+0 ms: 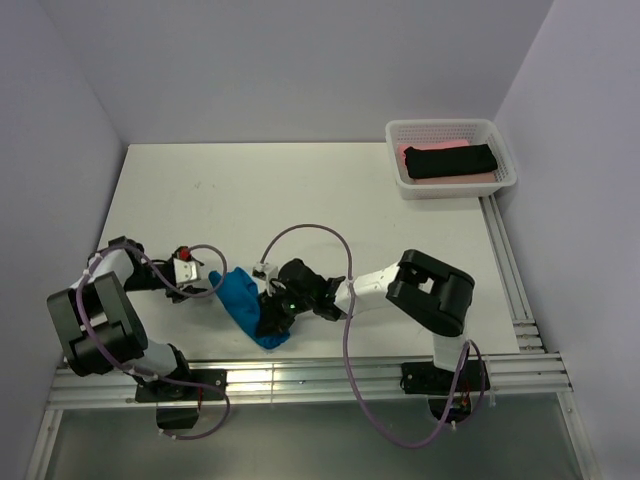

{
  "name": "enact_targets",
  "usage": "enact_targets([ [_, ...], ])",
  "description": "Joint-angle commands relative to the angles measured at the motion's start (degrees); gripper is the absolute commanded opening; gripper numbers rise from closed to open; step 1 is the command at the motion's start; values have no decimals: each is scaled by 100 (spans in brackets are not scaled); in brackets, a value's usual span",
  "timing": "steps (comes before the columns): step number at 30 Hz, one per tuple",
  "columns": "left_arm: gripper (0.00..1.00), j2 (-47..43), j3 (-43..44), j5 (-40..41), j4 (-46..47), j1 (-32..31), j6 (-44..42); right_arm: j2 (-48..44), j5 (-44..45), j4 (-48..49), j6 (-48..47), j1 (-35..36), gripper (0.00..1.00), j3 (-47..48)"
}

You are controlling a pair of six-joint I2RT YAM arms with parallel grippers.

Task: Roll the t-shirts
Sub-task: Roll the tshirt

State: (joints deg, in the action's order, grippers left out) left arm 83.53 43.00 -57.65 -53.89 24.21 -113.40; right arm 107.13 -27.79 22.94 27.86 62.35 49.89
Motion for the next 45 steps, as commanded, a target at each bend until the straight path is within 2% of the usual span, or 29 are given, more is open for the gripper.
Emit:
enact_targets([
  [1, 69, -345, -423, -756, 870, -126, -3522, 396, 222, -633, -44, -152, 0, 21],
  [5, 68, -486, -626, -880, 1152, -241, -3513, 423, 125, -685, 18, -293, 0, 12],
  [10, 69, -609, -837, -617, 1477, -364, -3531, 528, 55, -992, -104, -443, 0, 214],
  [14, 70, -934, -1451, -502, 2188, -513, -3531, 563, 46, -1212, -149, -539, 0, 302],
  [19, 70, -1277, -1681, -274, 2347, -750, -3531, 590, 63, -1336, -193, -618, 0, 346],
  [22, 70, -1540, -2101, -308, 2855, -812, -3531, 598, 28, -1301, -175, -653, 0, 337],
  [27, 72, -1708, -2709, -607, 4455, -839, -3522, 590, -7, -1204, -123, -680, 0, 302],
  [32, 72, -1778, -2736, -537, 4343, -830, -3531, 590, -33, -1195, -123, -680, 0, 285],
  [38, 72, -1901, -3333, -493, 5554, -839, -3531, 590, -69, -1169, -158, -689, 0, 258],
  [45, 70, -2051, -3623, -484, 6073, -839, -3539, 607, -130, -1134, -158, -689, 0, 267],
])
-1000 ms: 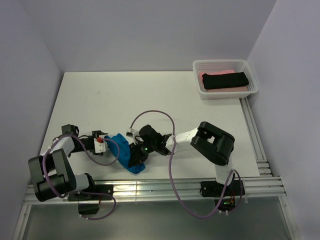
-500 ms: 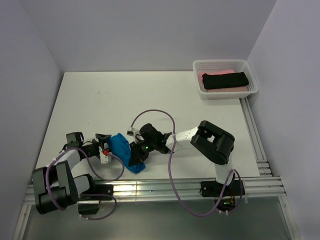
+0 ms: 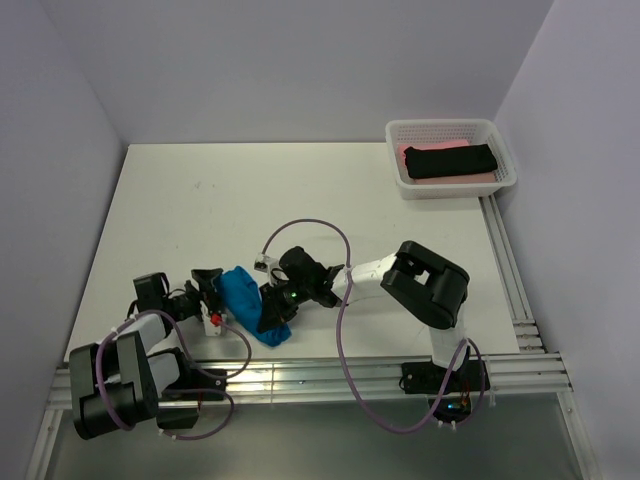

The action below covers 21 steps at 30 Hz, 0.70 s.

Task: Roll the t-shirts
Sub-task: Roll the tshirt

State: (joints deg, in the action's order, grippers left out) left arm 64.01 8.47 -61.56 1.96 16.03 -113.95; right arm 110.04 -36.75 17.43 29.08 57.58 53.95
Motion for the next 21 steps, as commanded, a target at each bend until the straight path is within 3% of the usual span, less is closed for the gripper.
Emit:
enact_targets([
  [1, 68, -125, -266, -50, 603, -30, -3502, 308, 775, -583, -289, -212, 0, -131],
  [4, 68, -187, -284, 39, 499, -39, -3511, 308, 757, -574, -289, -212, 0, -140],
  [11, 66, -169, -706, 83, 1254, -258, -3511, 334, 722, -556, -254, -212, 0, -166],
  [17, 56, -152, -838, 267, 1527, -600, -3511, 352, 713, -618, -263, -212, 0, -113],
  [20, 33, -178, -821, 460, 1334, -794, -3511, 343, 740, -671, -271, -212, 0, -113],
  [21, 14, -169, -786, 495, 1290, -847, -3520, 334, 740, -688, -271, -212, 0, -122],
])
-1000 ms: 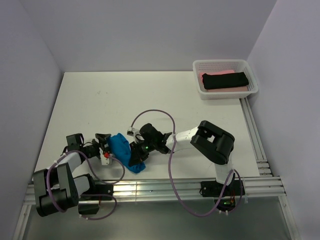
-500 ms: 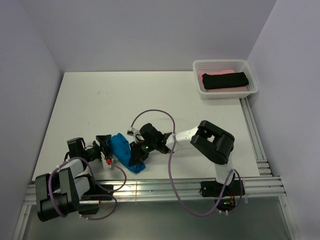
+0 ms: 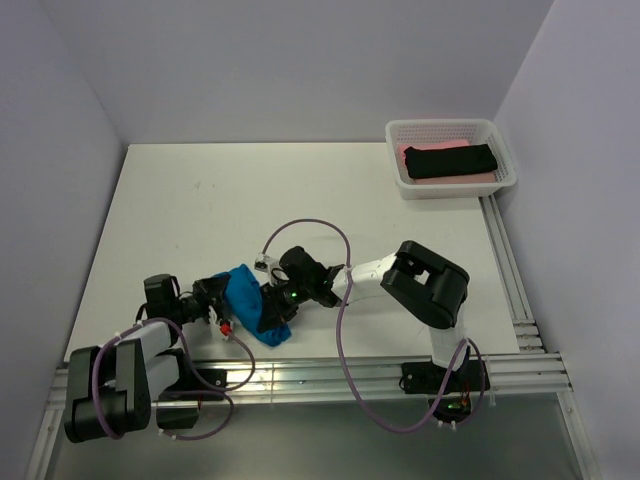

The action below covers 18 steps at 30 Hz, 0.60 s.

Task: Roll the t-shirts
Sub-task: Roll the tshirt

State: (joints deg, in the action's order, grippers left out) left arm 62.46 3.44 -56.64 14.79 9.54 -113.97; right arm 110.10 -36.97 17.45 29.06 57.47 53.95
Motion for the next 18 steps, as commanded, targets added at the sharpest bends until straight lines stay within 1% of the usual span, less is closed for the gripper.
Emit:
enact_targets([
  [1, 3, -5, -265, 135, -106, -242, -3518, 301, 788, -699, -269, -201, 0, -131],
  [2, 0, -14, -248, 206, -151, -347, -3509, 301, 788, -708, -269, -201, 0, -131],
  [3, 0, -14, -178, 250, -265, -391, -3518, 301, 788, -734, -260, -201, 0, -131],
  [6, 0, -58, 190, 548, -1116, -514, -3509, 310, 823, -822, -260, -201, 0, -87],
  [7, 0, -41, 322, 880, -1762, -576, -3509, 327, 849, -849, -260, -210, 0, -69],
  [8, 0, -23, 637, 1066, -2082, -602, -3500, 319, 849, -866, -243, -210, 0, -78],
  [10, 0, 91, 964, 1374, -2741, -664, -3500, 310, 841, -893, -225, -245, 0, -113],
  [11, 0, 143, 1322, 1636, -3362, -681, -3491, 310, 841, -893, -182, -263, 0, -139],
  [13, 0, 424, 1728, 1954, -4121, -725, -3483, 275, 814, -875, -68, -315, 0, -236],
  [14, 0, 530, 2113, 2199, -4785, -734, -3474, 257, 814, -832, -41, -316, 0, -280],
  [16, 0, 881, 2440, 2508, -5282, -778, -3483, 143, 840, -753, 90, -316, 1, -455],
  [17, 0, 978, 2703, 2744, -5667, -787, -3483, 91, 893, -691, 126, -316, 3, -517],
  [18, 0, 1170, 2810, 2903, -5810, -796, -3483, -6, 954, -664, 161, -307, 8, -639],
])
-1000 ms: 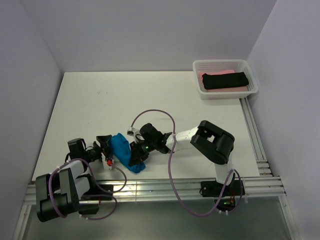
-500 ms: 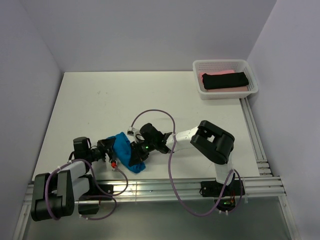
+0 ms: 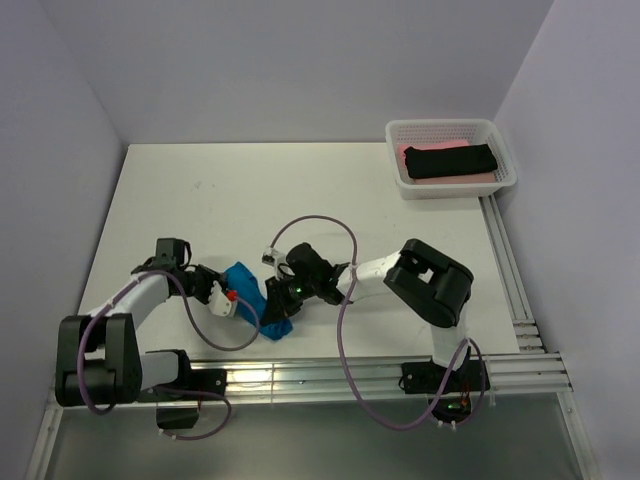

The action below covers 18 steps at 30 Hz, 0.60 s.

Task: Roll the t-shirts
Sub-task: Roll the tshirt

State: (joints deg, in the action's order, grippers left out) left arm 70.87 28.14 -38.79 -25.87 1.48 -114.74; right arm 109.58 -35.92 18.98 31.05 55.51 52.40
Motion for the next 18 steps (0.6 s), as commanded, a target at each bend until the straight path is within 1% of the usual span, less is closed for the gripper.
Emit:
enact_targets([
  [1, 0, 409, 437, 1214, -1894, -24, -3397, -6, 885, -782, -3, -119, 12, -538],
  [4, 0, 708, 797, 1461, -2474, -77, -3389, -191, 1112, -729, 24, -110, 21, -687],
  [6, 0, 910, 1052, 1645, -2877, -95, -3354, -349, 1315, -808, -20, -75, 32, -740],
  [8, 0, 1042, 1254, 1751, -3116, -86, -3310, -455, 1595, -948, -90, -23, 36, -740],
  [9, 0, 1165, 1316, 1795, -3213, -243, -3275, -577, 1693, -984, -125, -14, 41, -740],
  [15, 0, 1482, 1554, 2147, -3600, -306, -2897, -1017, 2492, -1283, -266, 162, 51, -775],
  [17, 0, 1543, 1624, 2252, -3715, -323, -2800, -1122, 2686, -1309, -205, 223, 53, -810],
  [18, 0, 1587, 1633, 2287, -3732, -323, -2747, -1201, 2922, -1336, -152, 302, 56, -837],
])
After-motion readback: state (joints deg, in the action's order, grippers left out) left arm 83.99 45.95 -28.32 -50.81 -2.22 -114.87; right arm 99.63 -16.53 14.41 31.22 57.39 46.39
